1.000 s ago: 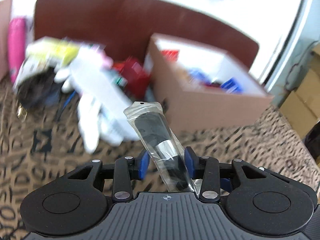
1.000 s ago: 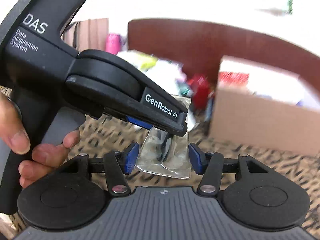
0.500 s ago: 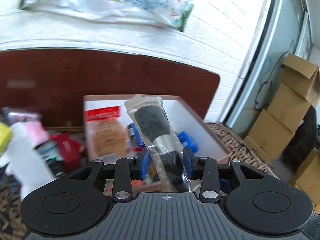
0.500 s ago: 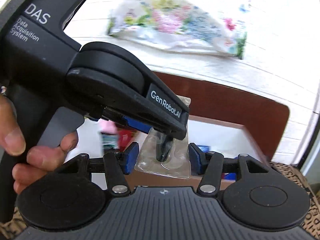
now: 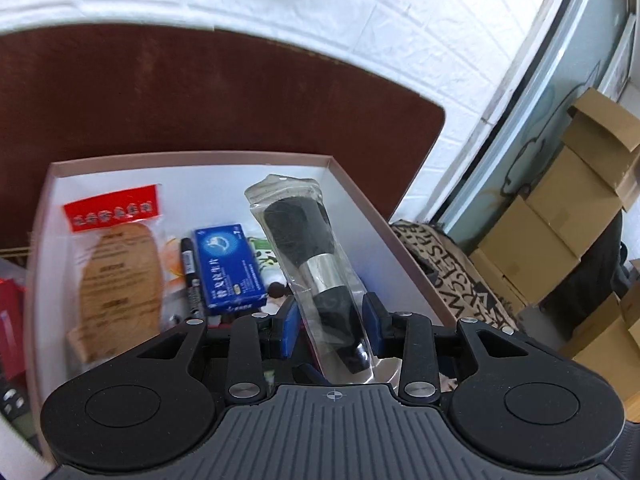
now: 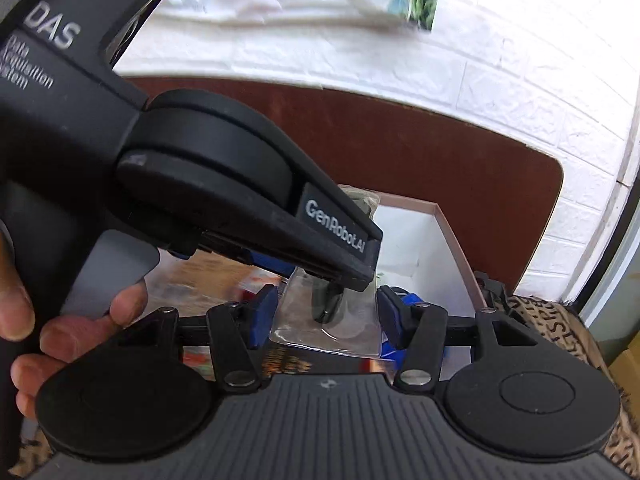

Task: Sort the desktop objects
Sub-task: 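Carry the brush packet into the cardboard box and open both grippers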

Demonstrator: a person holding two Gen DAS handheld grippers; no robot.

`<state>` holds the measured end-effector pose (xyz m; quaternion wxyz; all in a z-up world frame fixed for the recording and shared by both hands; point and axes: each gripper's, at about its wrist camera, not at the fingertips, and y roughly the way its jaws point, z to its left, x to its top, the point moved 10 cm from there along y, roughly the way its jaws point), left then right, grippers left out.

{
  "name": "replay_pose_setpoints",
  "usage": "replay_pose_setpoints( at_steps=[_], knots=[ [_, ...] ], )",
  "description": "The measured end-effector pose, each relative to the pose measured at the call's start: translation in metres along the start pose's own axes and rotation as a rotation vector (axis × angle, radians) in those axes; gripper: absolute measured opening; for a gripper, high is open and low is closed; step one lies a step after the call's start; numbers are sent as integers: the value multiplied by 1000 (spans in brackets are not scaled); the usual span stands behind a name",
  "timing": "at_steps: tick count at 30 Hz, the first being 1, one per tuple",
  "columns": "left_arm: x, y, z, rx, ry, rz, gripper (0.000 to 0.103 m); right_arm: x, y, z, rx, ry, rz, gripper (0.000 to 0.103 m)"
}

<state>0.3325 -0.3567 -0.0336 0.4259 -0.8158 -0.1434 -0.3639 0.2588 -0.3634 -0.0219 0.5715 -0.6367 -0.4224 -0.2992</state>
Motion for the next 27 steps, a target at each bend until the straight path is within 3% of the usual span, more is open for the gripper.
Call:
replay_pose_setpoints(
  at_steps=[4,6,8,10,12,15,27],
  knots=[
    [11,31,7,-5,1,21,40,1,30,-15,-25,-16,49,60],
    [18,44,10,-3,2,32,49,3,46,-23,-38,-5,73,62],
    [23,50,17,23,-9,23,83,2,61,-28,-50,-4,112,63],
    [27,45,21,25,-25,-12,103,0,70,-31,-72,-22,138,72],
    [29,34,20,-7,-11,-61,103,-2,68,-31,-80,-36,119,90],
    [25,24,18,3,44,-55,103,-9,59,-31,-101,-54,95,97],
    [2,-22,4,89,145,-120,103,-23,0,-28,-131,-26,10,102]
  ],
)
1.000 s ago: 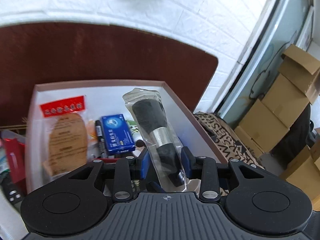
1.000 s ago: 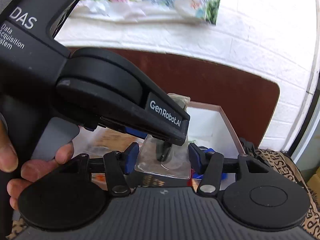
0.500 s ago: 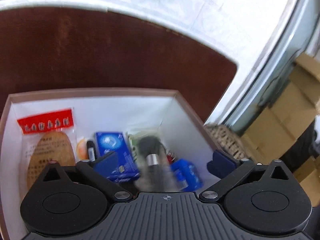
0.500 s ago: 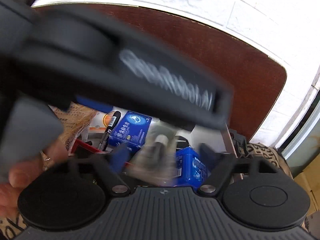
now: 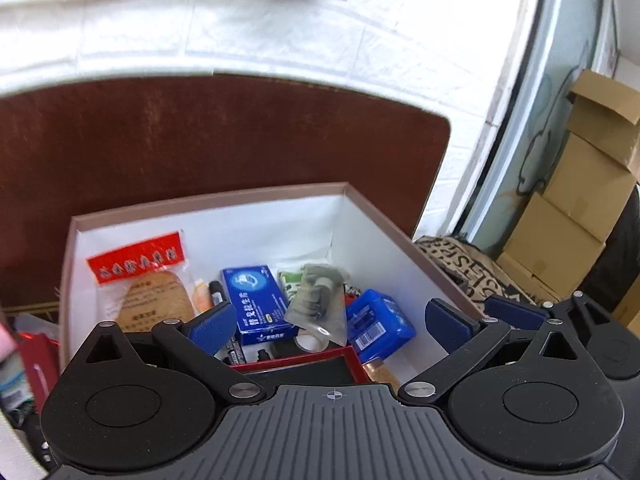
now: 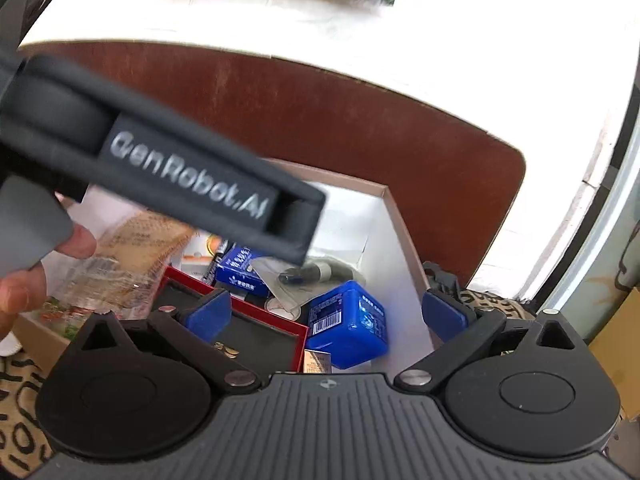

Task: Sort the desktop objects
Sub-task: 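Carry the brush packet into the cardboard box and open both grippers, then withdraw both grippers from the box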

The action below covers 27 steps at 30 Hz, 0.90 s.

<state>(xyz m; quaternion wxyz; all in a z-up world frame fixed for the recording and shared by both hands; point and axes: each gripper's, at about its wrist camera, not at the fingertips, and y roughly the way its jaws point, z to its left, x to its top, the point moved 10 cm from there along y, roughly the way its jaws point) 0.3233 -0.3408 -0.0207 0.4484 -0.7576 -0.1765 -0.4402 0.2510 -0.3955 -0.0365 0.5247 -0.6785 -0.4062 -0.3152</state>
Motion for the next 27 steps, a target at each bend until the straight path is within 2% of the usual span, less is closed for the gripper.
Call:
replay_pose_setpoints(
  at_steps=[7,11,14,18,27],
  knots=[
    [-9,-48,-13,63,53,-58,103,1,-45,4,6,24,-46,103],
    [-19,-77,-13,100,37,-78,103,-2,-63,6,5,46,-50,103],
    [-32,-97,-10,134,23,-78,103,-14,-83,14,14,63,-49,103],
    [-56,-119,-3,178,-13,-68,103,-26,-89,19,18,80,-39,102],
    [-109,-161,1,213,-59,-21,103,-67,-135,38,-1,137,-14,102]
  ],
)
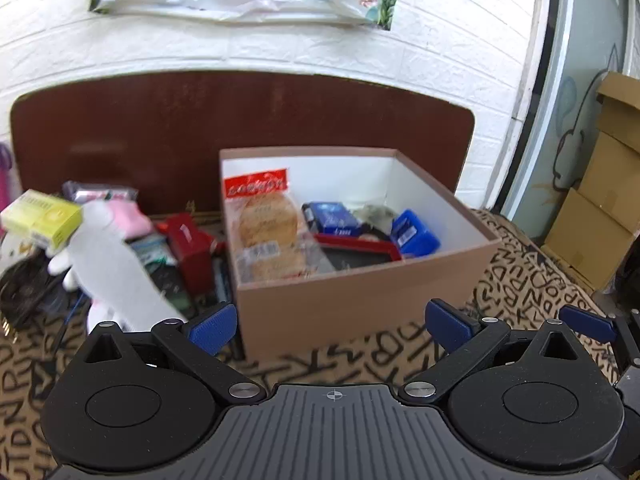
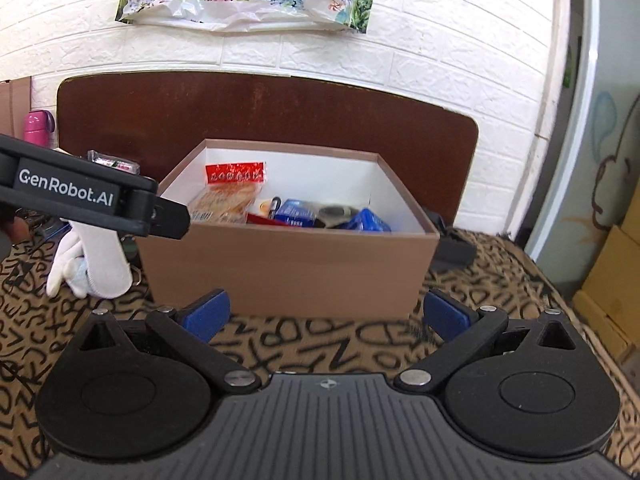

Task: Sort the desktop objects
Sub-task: 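Withdraw both grippers from the box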

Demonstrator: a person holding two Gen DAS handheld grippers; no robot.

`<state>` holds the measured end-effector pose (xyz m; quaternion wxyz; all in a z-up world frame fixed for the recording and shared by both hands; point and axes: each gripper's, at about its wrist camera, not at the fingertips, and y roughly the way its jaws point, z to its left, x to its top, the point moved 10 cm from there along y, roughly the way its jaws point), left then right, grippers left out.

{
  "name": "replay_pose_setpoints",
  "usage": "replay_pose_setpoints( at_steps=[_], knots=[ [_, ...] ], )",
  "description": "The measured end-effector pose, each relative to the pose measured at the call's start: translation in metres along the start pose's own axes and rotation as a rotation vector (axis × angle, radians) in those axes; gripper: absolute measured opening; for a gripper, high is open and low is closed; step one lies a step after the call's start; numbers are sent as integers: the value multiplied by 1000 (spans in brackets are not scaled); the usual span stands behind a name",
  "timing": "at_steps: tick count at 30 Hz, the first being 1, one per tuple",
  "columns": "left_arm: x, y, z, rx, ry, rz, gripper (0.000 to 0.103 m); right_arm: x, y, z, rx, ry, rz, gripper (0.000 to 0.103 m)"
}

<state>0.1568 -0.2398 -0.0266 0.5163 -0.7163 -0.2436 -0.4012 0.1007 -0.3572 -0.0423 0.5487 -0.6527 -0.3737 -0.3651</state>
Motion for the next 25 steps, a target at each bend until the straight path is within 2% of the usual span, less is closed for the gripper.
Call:
replay_pose_setpoints(
  at_steps=[13,25],
  knots=[
    [-27,-46,-6,15,53,-25,103,-4,-43,5,-55,10,-29,103],
    [-33,-55,-10,-11,67,-46,103,-8,-45,7,-54,24,-27,103]
  ],
)
